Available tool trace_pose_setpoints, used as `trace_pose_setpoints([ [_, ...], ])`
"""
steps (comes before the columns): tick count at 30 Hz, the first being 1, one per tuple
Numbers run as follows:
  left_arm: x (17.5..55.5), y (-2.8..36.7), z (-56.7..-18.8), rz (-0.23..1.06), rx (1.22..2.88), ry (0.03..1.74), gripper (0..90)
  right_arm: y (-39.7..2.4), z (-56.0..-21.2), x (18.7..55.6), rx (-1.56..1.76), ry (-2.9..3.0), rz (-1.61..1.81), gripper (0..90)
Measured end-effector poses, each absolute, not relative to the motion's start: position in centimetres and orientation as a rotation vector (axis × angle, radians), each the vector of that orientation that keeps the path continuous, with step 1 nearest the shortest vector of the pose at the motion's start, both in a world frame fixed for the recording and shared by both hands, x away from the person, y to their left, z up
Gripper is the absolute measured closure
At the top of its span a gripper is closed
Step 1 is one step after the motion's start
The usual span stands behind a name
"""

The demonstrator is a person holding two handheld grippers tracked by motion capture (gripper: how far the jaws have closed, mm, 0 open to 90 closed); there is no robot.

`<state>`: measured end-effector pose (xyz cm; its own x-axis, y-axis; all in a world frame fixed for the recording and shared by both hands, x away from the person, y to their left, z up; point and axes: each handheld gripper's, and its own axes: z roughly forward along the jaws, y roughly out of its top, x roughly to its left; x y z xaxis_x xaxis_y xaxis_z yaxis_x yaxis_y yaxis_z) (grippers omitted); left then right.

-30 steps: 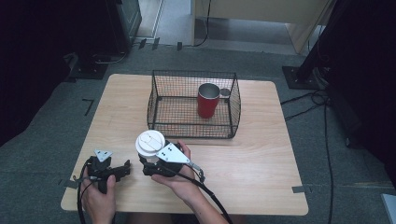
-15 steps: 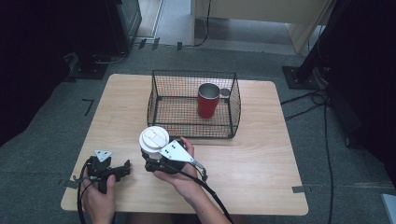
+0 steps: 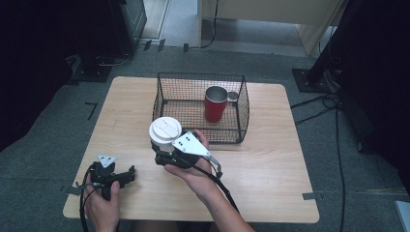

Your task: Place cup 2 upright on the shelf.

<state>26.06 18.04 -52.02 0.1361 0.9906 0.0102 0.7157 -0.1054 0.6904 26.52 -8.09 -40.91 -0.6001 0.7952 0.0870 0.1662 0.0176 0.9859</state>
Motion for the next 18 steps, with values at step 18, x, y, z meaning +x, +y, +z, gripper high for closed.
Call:
trace_pose_setpoints([
  [18,26.1,18.0,-52.0,0.666,1.882,1.634,0.1,-10.9,-36.9,28.1,1.007,1.719,1.596,16.0],
])
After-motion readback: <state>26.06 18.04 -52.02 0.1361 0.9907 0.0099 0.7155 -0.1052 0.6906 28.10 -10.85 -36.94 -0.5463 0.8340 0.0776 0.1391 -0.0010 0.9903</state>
